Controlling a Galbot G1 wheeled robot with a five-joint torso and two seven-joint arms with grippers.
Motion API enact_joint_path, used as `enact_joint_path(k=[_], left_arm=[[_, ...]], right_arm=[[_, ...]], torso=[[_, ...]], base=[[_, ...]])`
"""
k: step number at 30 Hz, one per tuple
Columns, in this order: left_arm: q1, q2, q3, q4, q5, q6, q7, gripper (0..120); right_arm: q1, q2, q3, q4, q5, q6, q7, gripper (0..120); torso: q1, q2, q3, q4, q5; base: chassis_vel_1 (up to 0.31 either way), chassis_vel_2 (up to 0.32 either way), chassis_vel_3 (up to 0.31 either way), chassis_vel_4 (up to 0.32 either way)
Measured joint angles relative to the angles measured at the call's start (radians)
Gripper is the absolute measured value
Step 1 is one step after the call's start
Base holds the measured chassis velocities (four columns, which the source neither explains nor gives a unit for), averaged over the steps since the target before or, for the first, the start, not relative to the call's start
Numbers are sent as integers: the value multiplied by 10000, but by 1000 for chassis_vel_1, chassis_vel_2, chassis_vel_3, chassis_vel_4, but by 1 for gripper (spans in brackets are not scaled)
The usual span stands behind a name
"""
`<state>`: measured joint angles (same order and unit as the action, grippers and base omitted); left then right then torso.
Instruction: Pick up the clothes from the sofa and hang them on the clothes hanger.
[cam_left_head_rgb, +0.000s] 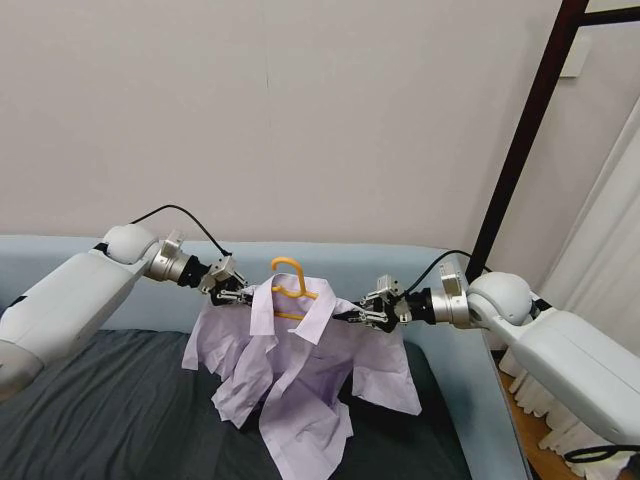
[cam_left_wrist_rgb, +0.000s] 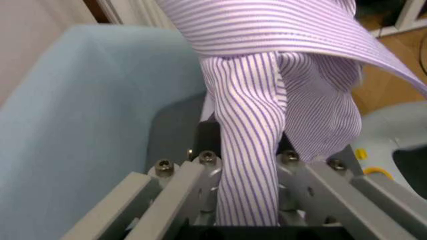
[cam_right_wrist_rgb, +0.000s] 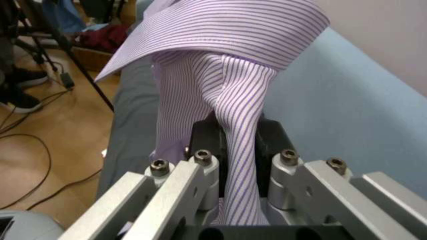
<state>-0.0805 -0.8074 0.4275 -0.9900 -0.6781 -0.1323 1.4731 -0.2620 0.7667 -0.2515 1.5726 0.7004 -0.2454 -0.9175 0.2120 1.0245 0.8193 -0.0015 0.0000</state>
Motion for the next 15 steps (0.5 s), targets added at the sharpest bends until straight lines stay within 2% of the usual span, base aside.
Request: enact_joint_path(k=[3, 6, 7, 8, 12, 13, 15], left_arm=[[-100, -8, 0, 93, -438, -99, -186, 21], [-420, -4, -56, 204, -1600, -309, -873, 36], [-498, 28, -58, 188, -2057, -336, -1101, 39], [-498, 28, -58, 188, -2057, -336, -1101, 39], [-629, 329, -92, 9, -3408, -342, -1615, 57], [-629, 329, -92, 9, -3408, -342, -1615, 57], [-558, 528, -162, -79, -3753, -342, -1636, 66]], right_arm=[[14, -55, 81, 6, 94, 2, 110, 8], [207, -193, 273, 89, 371, -78, 316, 8], [304, -266, 339, 153, 509, -169, 389, 8], [304, -266, 339, 153, 509, -169, 389, 8], [659, -622, 486, 441, 1314, -581, 633, 8], [659, -622, 486, 441, 1314, -581, 633, 8], [800, -772, 532, 567, 1747, -768, 682, 8]], torso=[[0, 0, 0, 0, 0], [1, 0, 0, -1, 1], [1, -1, 0, -1, 2], [1, -1, 0, -1, 2], [0, 0, -1, -3, 1], [0, 0, -1, -3, 1], [0, 0, -1, 0, 1]], base=[[0, 0, 0, 0], [0, 0, 0, 0], [0, 0, 0, 0], [0, 0, 0, 0], [0, 0, 0, 0], [0, 0, 0, 0], [0, 0, 0, 0]])
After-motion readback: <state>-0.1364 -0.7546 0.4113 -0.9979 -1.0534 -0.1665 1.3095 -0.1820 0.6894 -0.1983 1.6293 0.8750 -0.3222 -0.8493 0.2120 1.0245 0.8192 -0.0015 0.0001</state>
